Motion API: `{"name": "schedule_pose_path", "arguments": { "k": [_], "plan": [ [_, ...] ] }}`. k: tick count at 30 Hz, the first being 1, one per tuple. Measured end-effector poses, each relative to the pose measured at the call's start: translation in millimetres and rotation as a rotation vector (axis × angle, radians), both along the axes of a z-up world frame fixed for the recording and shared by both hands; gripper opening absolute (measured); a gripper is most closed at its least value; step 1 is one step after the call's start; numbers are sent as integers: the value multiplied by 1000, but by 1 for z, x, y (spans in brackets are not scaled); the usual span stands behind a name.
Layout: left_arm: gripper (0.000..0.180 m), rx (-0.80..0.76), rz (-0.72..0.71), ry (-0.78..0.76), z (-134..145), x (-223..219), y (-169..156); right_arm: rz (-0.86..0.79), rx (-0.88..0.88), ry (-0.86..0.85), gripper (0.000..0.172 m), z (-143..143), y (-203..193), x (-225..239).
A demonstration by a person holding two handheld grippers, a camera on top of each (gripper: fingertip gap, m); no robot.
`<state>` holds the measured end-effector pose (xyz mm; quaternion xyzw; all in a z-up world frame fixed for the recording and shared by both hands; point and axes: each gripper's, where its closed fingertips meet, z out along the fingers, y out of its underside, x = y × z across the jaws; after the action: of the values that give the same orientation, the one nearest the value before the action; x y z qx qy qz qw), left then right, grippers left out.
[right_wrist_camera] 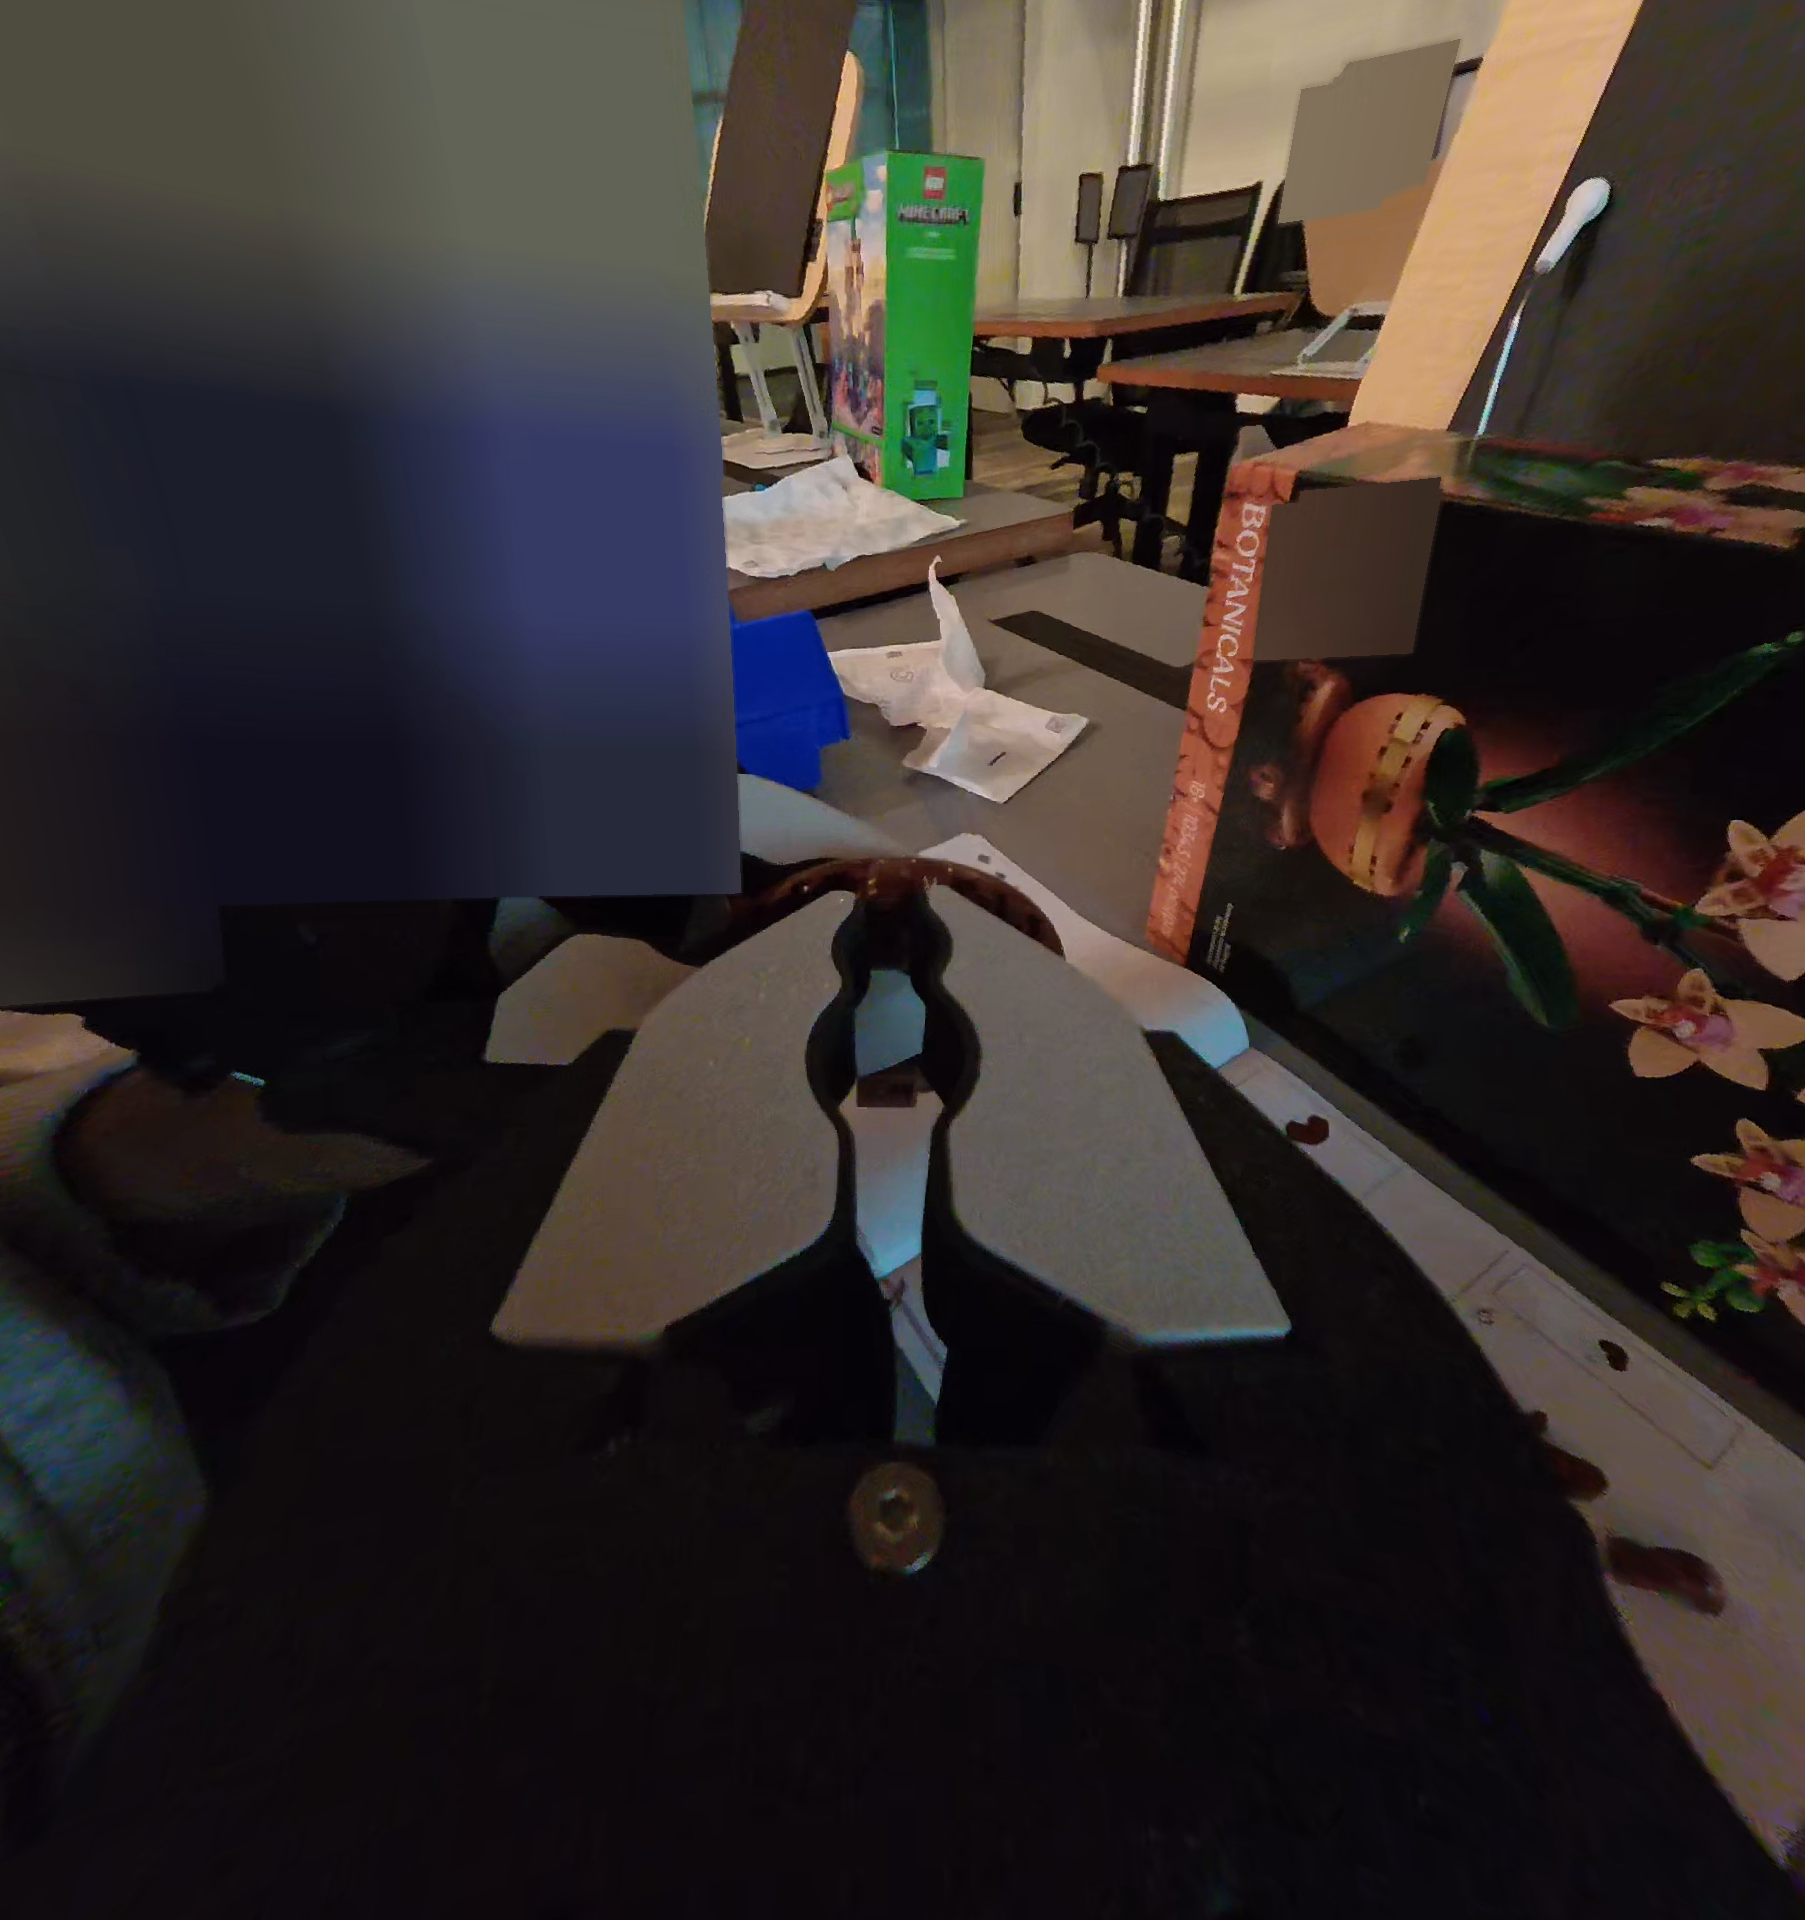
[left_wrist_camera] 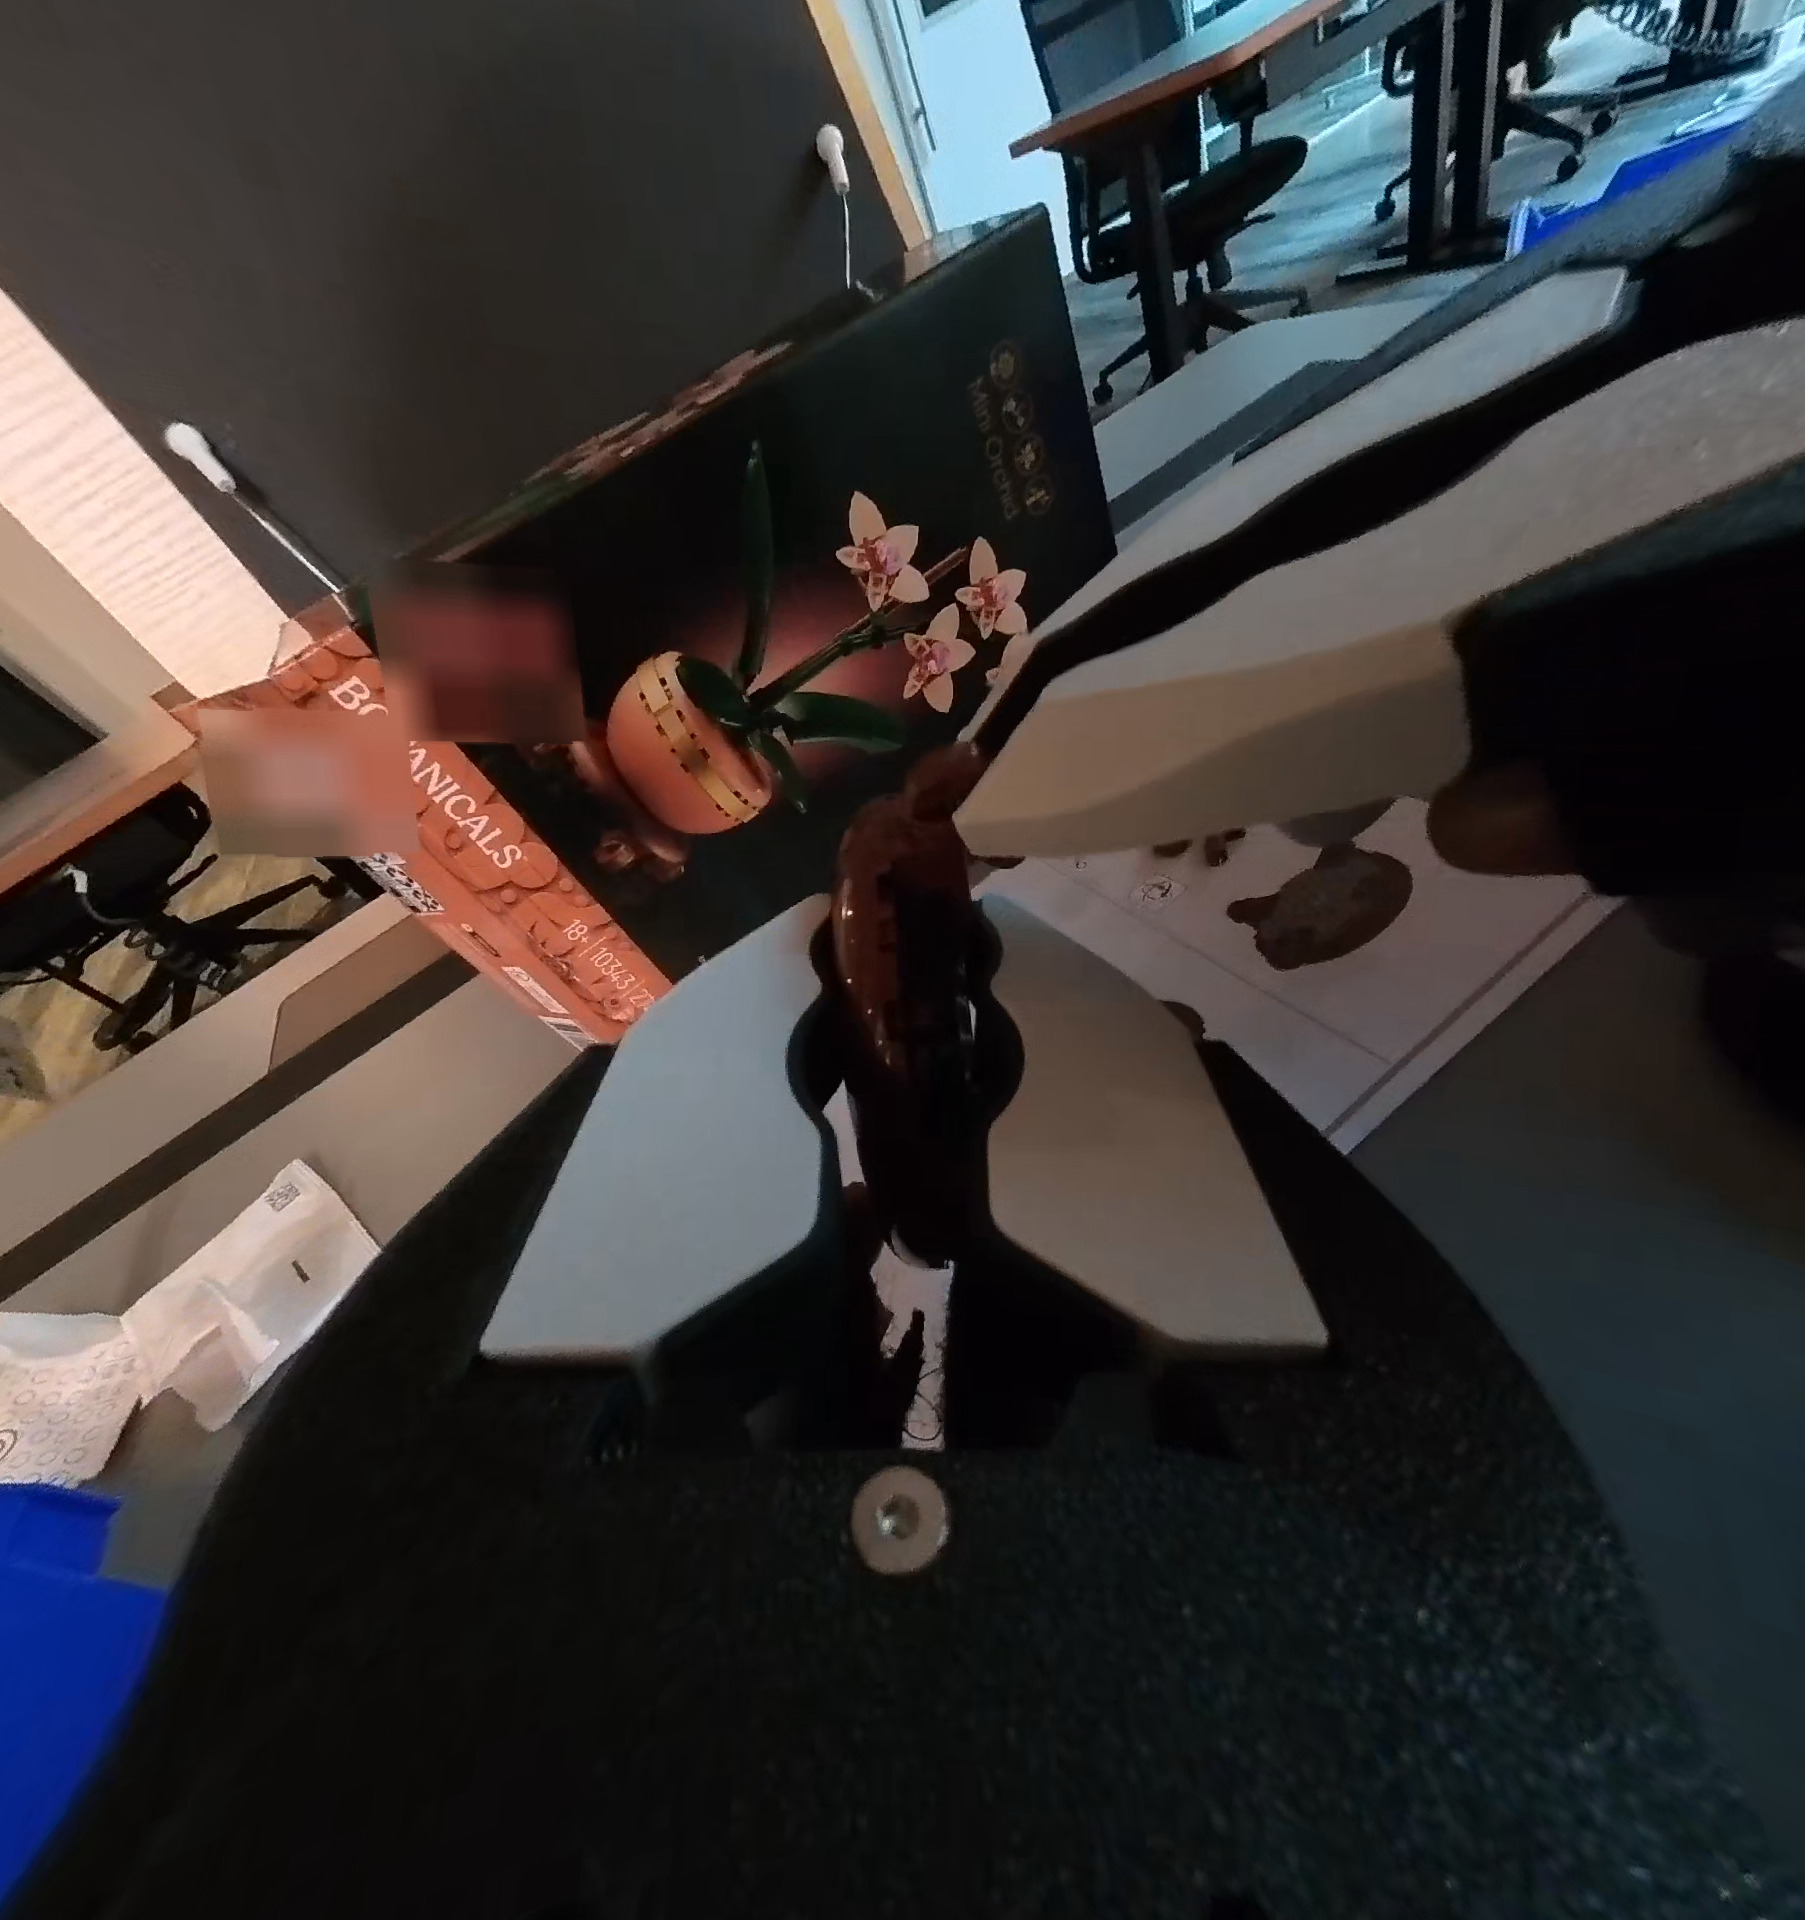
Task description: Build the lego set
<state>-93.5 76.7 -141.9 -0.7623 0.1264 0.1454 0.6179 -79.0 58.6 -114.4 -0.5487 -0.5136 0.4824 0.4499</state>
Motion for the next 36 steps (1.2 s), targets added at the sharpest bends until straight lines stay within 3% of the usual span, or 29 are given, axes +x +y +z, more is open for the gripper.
{"name": "schedule_pose_path", "arguments": {
  "k": [5, 18, 36],
  "plan": [
    [20, 12, 0, 26, 2, 1, -1, 3, -7, -9, 5, 0, 1, 2],
    [20, -8, 32, 400, -2, -4, -3, 45, 12, -150, 5, -14, 0, 8],
    [20, -83, 22, 307, -21, -3, -4, 19, 87, -328, 4, -29, 3, 7]
  ]
}}
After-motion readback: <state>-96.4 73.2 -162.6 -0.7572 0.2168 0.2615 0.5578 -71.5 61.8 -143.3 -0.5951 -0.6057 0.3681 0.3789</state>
